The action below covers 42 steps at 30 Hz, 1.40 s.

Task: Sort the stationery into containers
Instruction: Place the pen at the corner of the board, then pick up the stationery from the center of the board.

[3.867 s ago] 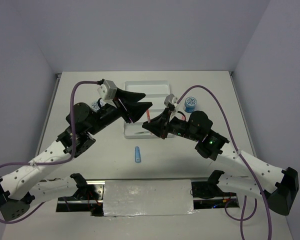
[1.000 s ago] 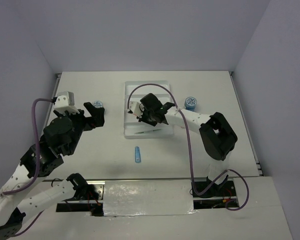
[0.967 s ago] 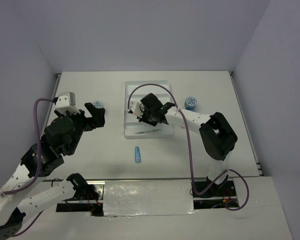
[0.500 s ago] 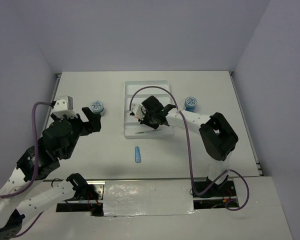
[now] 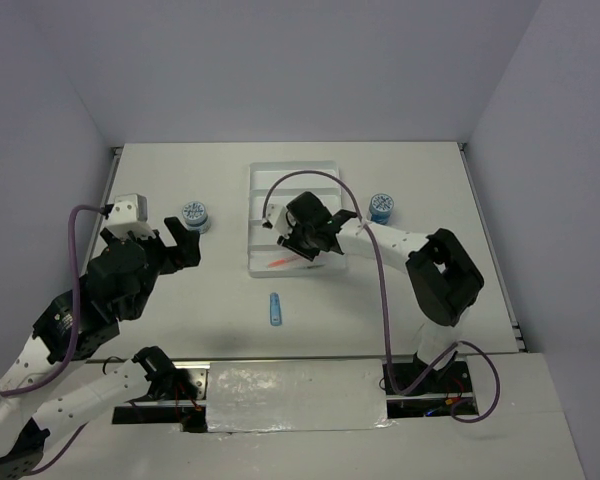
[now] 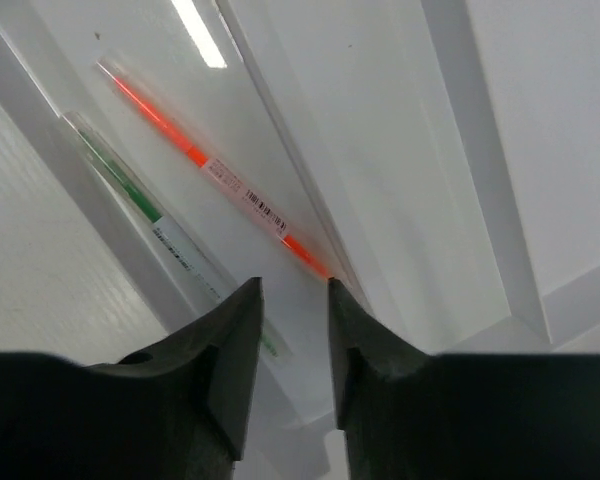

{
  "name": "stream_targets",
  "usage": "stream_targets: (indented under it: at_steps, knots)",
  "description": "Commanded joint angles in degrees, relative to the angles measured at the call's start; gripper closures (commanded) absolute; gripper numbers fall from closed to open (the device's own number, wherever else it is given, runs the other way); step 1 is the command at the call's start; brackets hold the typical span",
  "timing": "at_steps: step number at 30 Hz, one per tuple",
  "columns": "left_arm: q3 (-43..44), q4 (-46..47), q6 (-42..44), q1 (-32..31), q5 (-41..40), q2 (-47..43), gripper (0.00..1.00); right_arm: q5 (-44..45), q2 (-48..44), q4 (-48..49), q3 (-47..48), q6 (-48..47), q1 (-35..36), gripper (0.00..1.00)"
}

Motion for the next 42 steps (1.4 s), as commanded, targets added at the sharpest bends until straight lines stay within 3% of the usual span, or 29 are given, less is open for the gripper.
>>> stream_targets:
  at_steps: [1,2,3,6,9,12,15,18,22,30,38,42]
  knots:
    - [1.71,0.49,-0.60,-0.06,-1.52,0.22,0.01,2.44,-8.91,4.31,-0.05,4.28,0.30,0.50]
    - [1.89,-0.21,-0.77,-0.06,-1.87,0.66,0.01,2.53,-10.33,4.92,0.38,8.30,0.48,0.32]
    - [2.07,-0.65,-0.77,-0.06,-2.48,1.01,0.01,2.01,-11.82,4.93,1.08,10.43,0.74,0.02]
    - [2.95,-3.37,-0.60,-0.06,-3.62,2.85,0.01,1.30,-19.10,6.50,-0.04,21.23,3.98,0.00]
    - [3.12,-7.84,-0.68,-0.06,-5.99,4.70,0.01,14.98,-22.90,11.34,-6.54,39.58,9.87,0.00]
    - [0.76,-12.24,-2.35,0.03,-11.17,5.85,0.01,25.44,-22.22,8.90,-9.98,54.45,16.45,0.01]
    - [-2.83,-13.58,-8.74,0.20,-15.84,4.80,0.01,36.17,-16.00,-0.14,-5.87,63.34,23.93,0.04]
    - [-5.48,-8.94,-6.23,5.02,-11.90,1.82,0.01,38.74,-10.44,-3.07,-2.61,64.85,28.42,0.06]
    - [-8.74,-3.57,-1.31,10.91,-4.18,-0.57,0.01,33.22,-7.09,0.61,-4.09,65.73,29.57,0.11]
    - [-9.36,-1.63,2.30,13.12,2.08,3.30,0.01,27.42,-2.08,2.90,-7.17,68.02,29.57,0.16]
    - [-10.15,0.04,3.88,13.38,4.45,2.42,0.01,23.98,2.32,5.28,-8.84,68.02,28.61,0.43]
    - [-10.06,0.13,4.15,13.38,4.98,3.04,0.01,22.31,1.00,7.91,-12.00,67.41,28.16,0.66]
